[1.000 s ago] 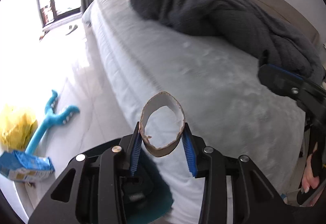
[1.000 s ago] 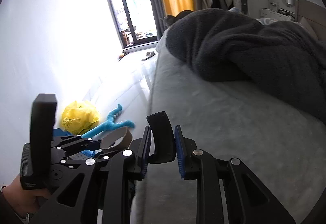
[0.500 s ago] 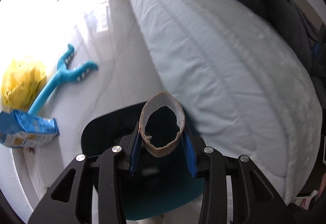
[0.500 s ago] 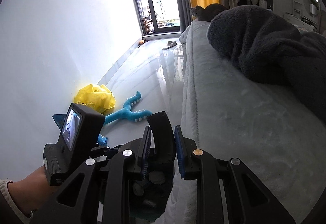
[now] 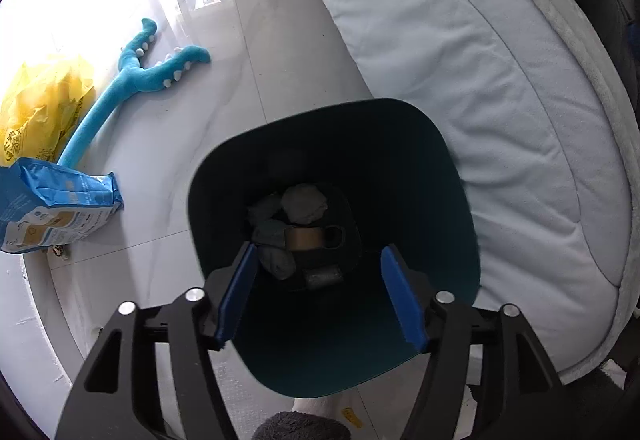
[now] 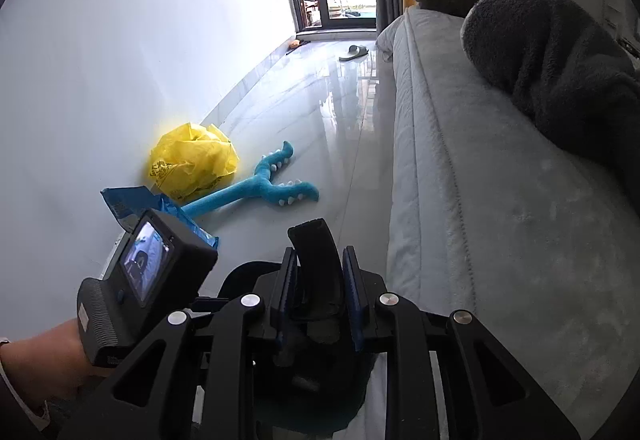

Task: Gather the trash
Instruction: 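Open the left gripper to drop the cardboard core while the right gripper releases the black piece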

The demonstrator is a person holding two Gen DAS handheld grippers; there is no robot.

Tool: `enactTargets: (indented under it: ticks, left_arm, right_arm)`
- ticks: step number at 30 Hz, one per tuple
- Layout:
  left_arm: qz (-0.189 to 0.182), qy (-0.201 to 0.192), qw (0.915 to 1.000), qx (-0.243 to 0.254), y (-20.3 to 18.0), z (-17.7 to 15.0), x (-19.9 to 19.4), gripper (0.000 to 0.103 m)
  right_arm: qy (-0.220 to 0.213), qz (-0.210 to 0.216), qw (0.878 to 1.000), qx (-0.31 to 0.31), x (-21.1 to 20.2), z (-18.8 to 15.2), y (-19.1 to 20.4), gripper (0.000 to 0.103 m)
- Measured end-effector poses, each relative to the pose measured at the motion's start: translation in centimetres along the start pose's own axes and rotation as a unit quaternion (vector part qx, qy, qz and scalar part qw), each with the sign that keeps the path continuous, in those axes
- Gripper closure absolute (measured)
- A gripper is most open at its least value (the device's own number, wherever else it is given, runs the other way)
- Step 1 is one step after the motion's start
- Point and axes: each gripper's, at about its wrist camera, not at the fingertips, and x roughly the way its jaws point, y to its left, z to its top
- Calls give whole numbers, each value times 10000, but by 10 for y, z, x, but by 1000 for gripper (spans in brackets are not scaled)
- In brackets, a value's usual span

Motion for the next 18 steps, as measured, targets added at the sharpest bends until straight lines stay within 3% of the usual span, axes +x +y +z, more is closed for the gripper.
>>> enactTargets:
  ticks: [6, 12, 15, 18]
  left_arm:
    - [8, -601, 9982, -3, 15, -5, -36, 25]
    - [-146, -1470, 9890, -5, 27, -3, -81, 21]
    - [-21, -2055, 9785, 151, 27, -5, -108, 17]
    - [193, -2704, 9622, 275, 23, -9, -136, 13]
  right_arm:
    - [461, -64, 9989, -47, 29, -7, 6, 80]
    - [983, -11, 9952, 12, 62, -23, 11, 80]
    - [1236, -34, 9923, 25, 79, -34, 14, 79]
    - [1489, -48, 9888, 13, 94, -46, 17, 79]
